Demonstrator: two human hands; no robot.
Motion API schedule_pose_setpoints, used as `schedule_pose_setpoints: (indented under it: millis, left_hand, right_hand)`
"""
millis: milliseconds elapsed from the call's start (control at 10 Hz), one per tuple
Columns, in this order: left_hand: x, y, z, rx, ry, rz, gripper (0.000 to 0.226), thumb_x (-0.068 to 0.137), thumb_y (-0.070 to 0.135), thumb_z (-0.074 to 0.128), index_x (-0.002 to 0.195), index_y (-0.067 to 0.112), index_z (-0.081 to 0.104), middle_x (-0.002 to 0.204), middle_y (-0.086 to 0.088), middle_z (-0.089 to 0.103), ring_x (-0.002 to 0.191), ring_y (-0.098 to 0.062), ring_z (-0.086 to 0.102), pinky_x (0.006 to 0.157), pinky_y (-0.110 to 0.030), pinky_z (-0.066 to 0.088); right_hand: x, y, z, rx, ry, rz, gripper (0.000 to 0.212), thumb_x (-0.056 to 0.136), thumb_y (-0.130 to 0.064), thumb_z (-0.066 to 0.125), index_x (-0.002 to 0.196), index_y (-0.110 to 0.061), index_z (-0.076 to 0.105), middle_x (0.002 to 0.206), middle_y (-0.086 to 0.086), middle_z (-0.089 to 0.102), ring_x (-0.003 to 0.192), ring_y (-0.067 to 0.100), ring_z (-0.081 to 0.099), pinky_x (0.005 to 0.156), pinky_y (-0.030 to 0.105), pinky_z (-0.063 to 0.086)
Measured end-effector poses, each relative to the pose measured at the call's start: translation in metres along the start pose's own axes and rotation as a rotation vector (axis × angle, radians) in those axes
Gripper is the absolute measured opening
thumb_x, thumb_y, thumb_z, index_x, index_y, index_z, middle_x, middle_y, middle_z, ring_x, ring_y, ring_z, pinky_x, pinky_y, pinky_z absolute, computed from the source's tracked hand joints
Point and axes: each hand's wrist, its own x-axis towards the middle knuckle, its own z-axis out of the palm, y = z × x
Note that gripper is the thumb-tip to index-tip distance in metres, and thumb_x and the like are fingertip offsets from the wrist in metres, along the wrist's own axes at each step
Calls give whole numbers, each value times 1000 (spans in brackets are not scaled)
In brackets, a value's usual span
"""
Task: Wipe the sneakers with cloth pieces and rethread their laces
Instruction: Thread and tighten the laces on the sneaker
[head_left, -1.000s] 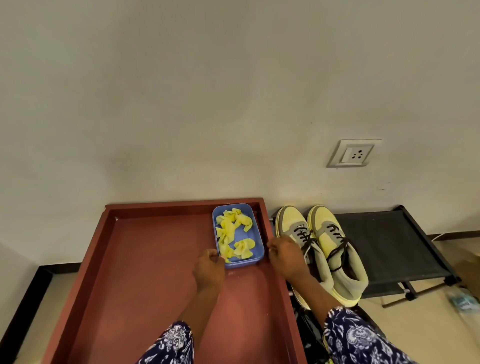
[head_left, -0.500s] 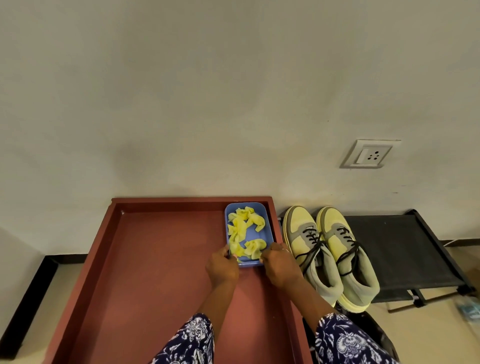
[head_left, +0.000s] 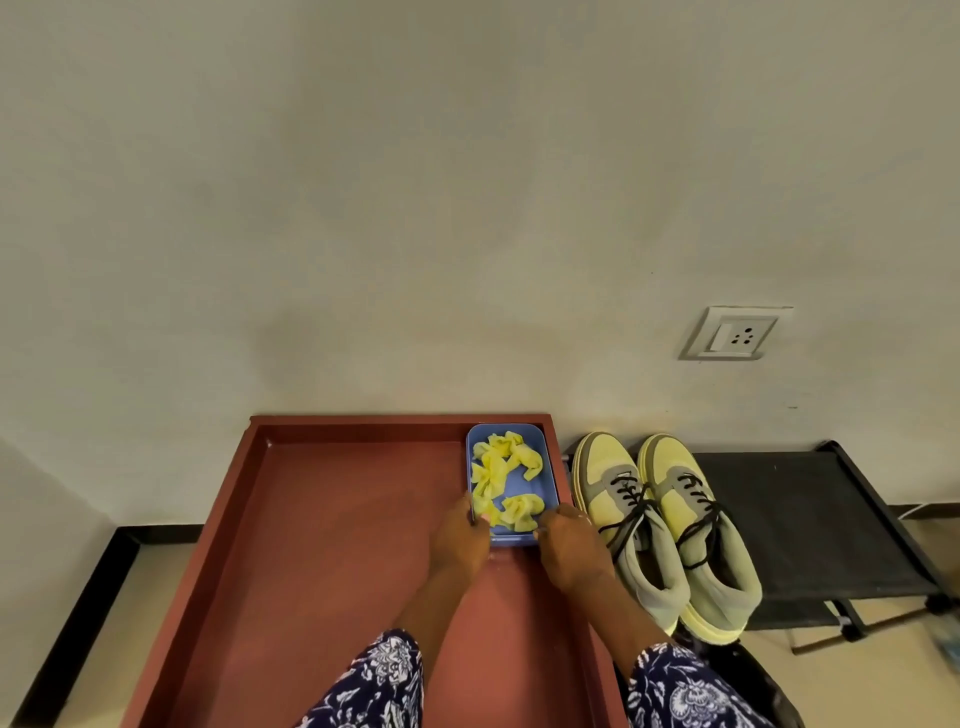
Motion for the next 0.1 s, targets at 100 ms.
schedule_pose_setpoints:
  millis: [100]
  left_hand:
    - [-9,9,-5,104,50,97,41,93,12,45,133,12,47,133,-5,54,120,-23,51,103,-32,40]
  right_hand:
    - [-8,-7,-7,13,7,34,27,93,-14,41,112,-3,57,121,15,52,113,31,52,88,33,46]
